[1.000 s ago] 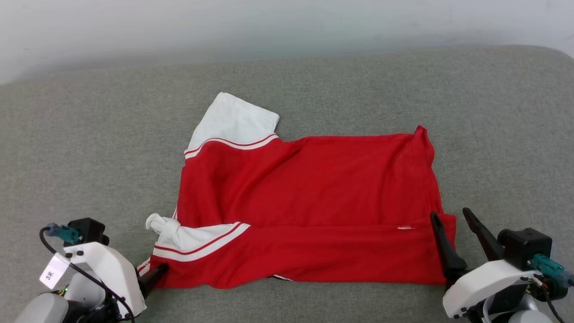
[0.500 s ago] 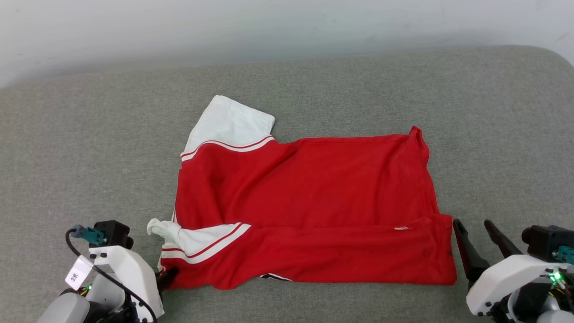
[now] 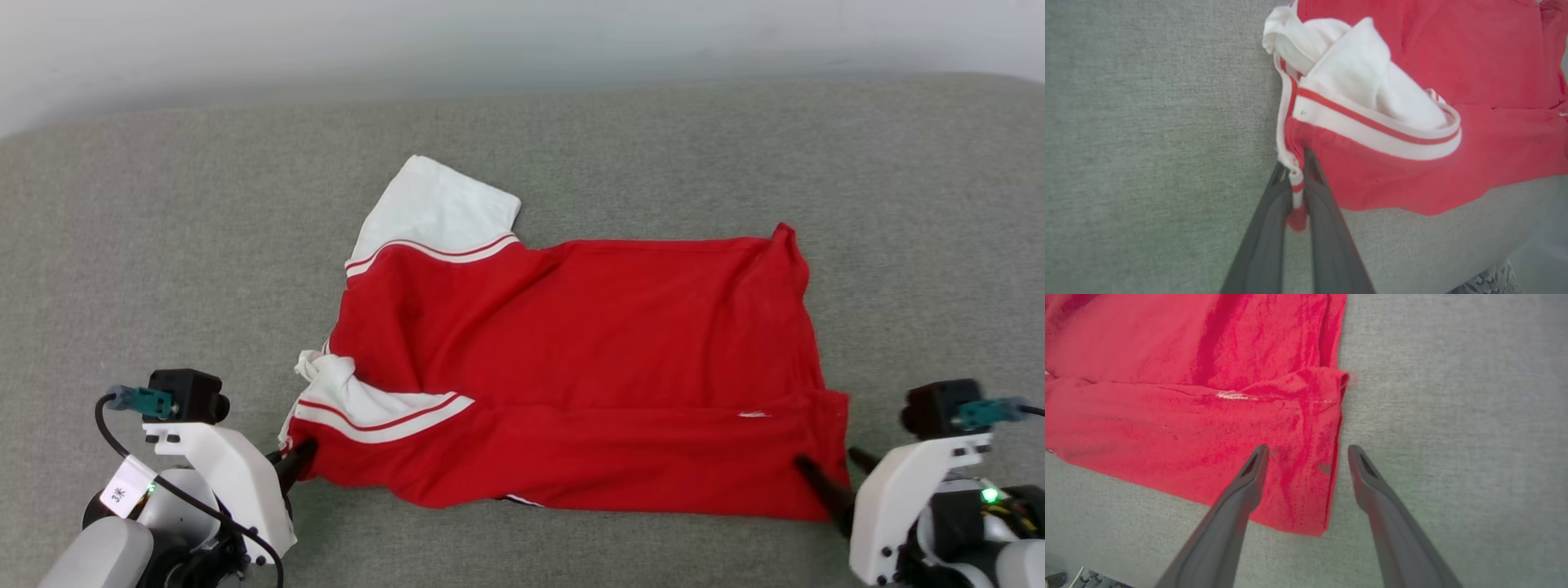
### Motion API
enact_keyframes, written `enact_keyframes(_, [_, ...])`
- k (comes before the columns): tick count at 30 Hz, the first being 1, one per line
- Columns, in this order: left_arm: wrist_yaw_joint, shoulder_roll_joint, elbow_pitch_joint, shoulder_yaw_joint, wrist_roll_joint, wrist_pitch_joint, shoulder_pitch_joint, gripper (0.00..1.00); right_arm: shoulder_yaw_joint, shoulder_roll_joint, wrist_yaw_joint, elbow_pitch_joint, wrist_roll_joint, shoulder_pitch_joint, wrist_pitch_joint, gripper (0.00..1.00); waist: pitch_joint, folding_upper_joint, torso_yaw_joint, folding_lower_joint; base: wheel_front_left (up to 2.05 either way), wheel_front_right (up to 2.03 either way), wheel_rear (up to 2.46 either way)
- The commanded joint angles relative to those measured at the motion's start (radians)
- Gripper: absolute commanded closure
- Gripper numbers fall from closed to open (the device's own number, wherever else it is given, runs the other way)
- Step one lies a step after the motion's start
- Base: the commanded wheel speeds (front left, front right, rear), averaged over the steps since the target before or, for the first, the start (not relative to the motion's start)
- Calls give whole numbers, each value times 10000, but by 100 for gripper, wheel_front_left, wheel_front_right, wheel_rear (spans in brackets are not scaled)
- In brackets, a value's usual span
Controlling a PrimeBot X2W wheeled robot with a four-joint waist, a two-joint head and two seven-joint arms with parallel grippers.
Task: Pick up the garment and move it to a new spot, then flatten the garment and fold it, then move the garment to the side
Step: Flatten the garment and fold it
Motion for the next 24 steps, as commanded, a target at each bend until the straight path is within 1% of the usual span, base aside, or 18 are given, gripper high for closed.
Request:
enact_keyframes(1, [52,18,-142,13,8,-84,55,100,176,-28,-8,204,-29,-105,223,0,144,0,101,0,0,0,0])
enact_keyframes(4, [98,-32,-381,0,42,-104,60,100,536,-41,-8,734,67,-230,752,0,310,0,225,0,0,0,0])
enact_keyframes(8, [110,-164,-446,12,-42,-268,141,100,905,192,-5,1540,201,-158,1356,0,460,0,300,0,0,0,0])
enact_keyframes(9, [113,-185,-411,19,-55,-295,181,100,967,245,-3,1676,237,-199,1459,5,474,0,298,0,0,0,0])
enact_keyframes(10, [108,-203,-377,16,-63,-341,226,100,1050,239,-3,1759,247,-229,1492,47,474,0,289,0,0,0,0])
enact_keyframes(11, [106,-218,-355,27,-70,-381,237,100,1127,267,3,1816,340,-253,1506,79,479,0,277,0,0,0,0])
enact_keyframes(12, [103,-232,-334,33,-59,-435,241,100,1161,283,9,1841,389,-327,1494,100,474,0,266,0,0,0,0])
enact_keyframes(16, [22,-291,-257,48,-58,-643,379,100,1099,-37,-8,1665,475,-712,1204,100,331,0,226,0,0,0,0])
enact_keyframes(17, [67,-258,-221,128,79,-986,545,100,1098,-297,-10,1411,539,-948,968,100,35,0,142,0,0,0,0])
enact_keyframes(20, [100,-211,-260,183,122,-1239,947,100,1146,-535,-8,1090,654,-985,833,100,-406,0,44,0,0,0,0])
enact_keyframes(24, [259,-193,-534,191,162,-1504,1577,100,1242,-798,-8,782,788,-698,929,100,-1049,0,0,0,0,0,0])
